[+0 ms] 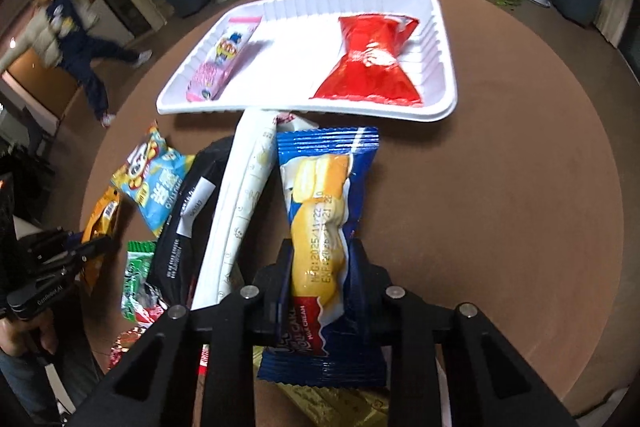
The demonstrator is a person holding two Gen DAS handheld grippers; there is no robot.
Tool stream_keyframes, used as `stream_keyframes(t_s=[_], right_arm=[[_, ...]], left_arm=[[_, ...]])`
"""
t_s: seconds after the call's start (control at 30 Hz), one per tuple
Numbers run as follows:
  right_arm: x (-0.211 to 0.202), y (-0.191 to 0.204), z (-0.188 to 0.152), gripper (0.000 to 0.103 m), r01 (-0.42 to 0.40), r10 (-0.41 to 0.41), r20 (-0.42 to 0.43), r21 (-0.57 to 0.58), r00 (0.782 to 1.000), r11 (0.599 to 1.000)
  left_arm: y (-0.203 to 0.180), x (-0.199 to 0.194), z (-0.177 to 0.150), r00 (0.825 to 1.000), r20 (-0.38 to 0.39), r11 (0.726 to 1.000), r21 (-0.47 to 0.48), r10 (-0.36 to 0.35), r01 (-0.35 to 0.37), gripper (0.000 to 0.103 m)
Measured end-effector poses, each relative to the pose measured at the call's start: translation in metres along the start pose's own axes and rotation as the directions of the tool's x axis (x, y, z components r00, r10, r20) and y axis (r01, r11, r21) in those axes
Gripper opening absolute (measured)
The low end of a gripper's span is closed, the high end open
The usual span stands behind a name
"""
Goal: Organize snacks
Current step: 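Grasp the blue-and-yellow wafer packet with the right gripper, then place orange bar in tray with left gripper while right gripper places wafer packet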
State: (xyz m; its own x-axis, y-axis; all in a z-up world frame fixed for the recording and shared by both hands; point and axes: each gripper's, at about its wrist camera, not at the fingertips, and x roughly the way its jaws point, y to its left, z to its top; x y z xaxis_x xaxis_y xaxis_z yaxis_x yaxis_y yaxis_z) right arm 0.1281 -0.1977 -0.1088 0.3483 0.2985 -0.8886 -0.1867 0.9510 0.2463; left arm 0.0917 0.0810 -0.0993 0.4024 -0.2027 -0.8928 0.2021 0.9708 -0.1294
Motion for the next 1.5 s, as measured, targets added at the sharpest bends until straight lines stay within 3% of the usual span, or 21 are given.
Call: stream_keyframes(t_s=[0.2, 0.33, 0.5, 0.63, 0.8, 0.97, 1.2, 1.5], right_arm=[[-0.027, -0.021, -0.007, 0.027, -0.044, 0.038, 0.062, 0.095, 0.997, 0.995], [-0.037, -0.039, -0.006, 0.027, -0.053, 0.040, 0.087, 0.157, 0.995, 0.986], [-0.051, -0.062, 0.005, 0.028, -0.055, 0.025, 0.131, 0.228, 0.991, 0.972], [-0.062, -0.065, 0.035, 0.028, -0.063, 0.019, 0.177, 0.247, 0.984, 0.967], [-0.065, -0.035, 0.081, 0.028, -0.123, 0.084, 0.216, 0.177, 0.973, 0.976], [-0.037, 0.003, 0.126, 0.027, -0.143, 0.119, 0.197, 0.109, 0.973, 0.984], [0.025, 0.017, 0.154, 0.028, -0.105, 0.093, 0.110, 0.107, 0.990, 0.989], [0.070, 0.010, 0.148, 0.028, -0.044, 0.037, 0.059, 0.134, 0.998, 0.990]], left_arm=[[-0.004, -0.022, 0.001, 0.996, 0.031, 0.996, -0.013, -0.087, 0.088, 0.015], [-0.011, -0.034, 0.022, 0.990, 0.067, 0.993, 0.002, -0.121, 0.121, 0.015], [-0.020, -0.033, 0.076, 0.986, 0.102, 0.991, 0.024, -0.131, 0.129, 0.015], [-0.033, -0.024, 0.138, 0.984, 0.131, 0.993, 0.042, -0.118, 0.114, 0.015], [-0.042, 0.000, 0.198, 0.984, 0.148, 0.995, 0.042, -0.098, 0.093, 0.015], [-0.050, 0.035, 0.240, 0.990, 0.131, 0.998, 0.045, -0.059, 0.053, 0.015], [-0.049, 0.094, 0.247, 0.998, 0.055, 0.999, 0.051, -0.018, 0.015, 0.015], [-0.056, 0.135, 0.244, 0.999, 0.032, 0.998, 0.062, 0.015, -0.017, 0.016]])
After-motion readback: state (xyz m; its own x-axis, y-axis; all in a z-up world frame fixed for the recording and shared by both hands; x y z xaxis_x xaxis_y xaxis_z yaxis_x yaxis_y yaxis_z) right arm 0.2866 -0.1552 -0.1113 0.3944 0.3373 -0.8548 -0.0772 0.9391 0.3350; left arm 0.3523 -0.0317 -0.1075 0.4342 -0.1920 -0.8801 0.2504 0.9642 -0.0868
